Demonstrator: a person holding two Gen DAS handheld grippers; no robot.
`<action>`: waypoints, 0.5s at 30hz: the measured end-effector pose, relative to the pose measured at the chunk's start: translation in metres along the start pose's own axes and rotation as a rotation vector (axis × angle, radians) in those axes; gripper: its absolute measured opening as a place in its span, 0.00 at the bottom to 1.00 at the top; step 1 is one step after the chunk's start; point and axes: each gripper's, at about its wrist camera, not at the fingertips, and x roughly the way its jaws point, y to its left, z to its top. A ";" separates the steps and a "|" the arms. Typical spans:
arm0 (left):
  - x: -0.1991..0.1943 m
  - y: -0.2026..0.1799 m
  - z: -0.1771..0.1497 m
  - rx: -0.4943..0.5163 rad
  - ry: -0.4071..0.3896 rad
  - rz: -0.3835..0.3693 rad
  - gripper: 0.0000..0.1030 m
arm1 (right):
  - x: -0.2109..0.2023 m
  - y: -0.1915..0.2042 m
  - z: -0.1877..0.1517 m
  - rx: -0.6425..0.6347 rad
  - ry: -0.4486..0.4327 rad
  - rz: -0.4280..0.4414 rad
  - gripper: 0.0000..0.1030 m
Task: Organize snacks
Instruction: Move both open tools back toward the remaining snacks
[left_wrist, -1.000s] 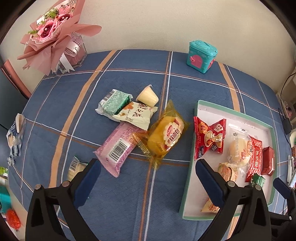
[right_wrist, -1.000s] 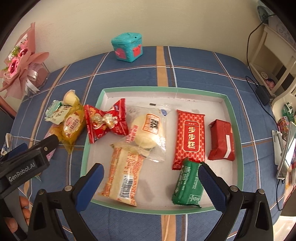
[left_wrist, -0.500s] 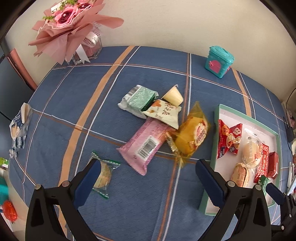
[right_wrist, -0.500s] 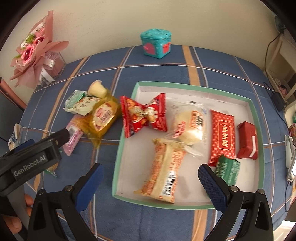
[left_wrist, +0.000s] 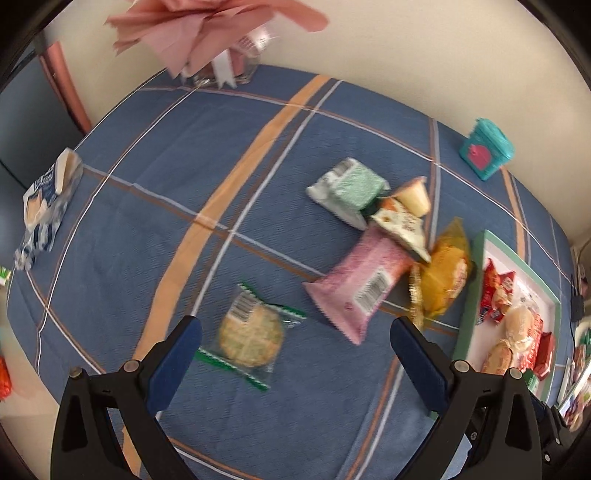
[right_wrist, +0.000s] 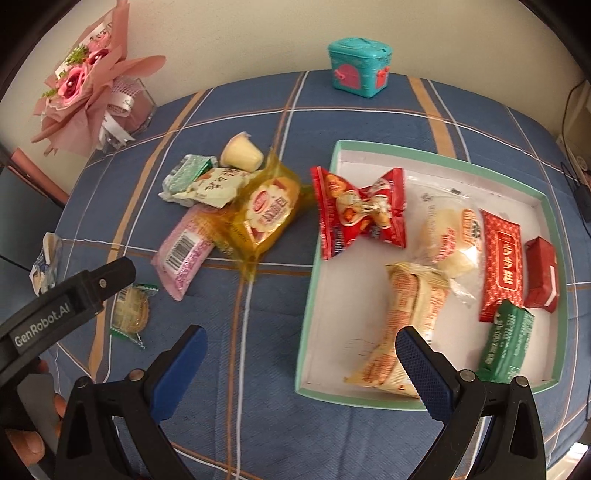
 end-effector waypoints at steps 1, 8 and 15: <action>0.002 0.004 0.000 -0.007 0.005 0.005 0.99 | 0.002 0.003 0.000 -0.002 0.003 0.003 1.00; 0.023 0.026 -0.002 -0.042 0.062 0.030 0.99 | 0.016 0.018 0.001 0.002 0.027 0.018 1.00; 0.045 0.034 -0.005 -0.037 0.116 0.056 0.99 | 0.028 0.029 -0.001 -0.005 0.055 0.023 1.00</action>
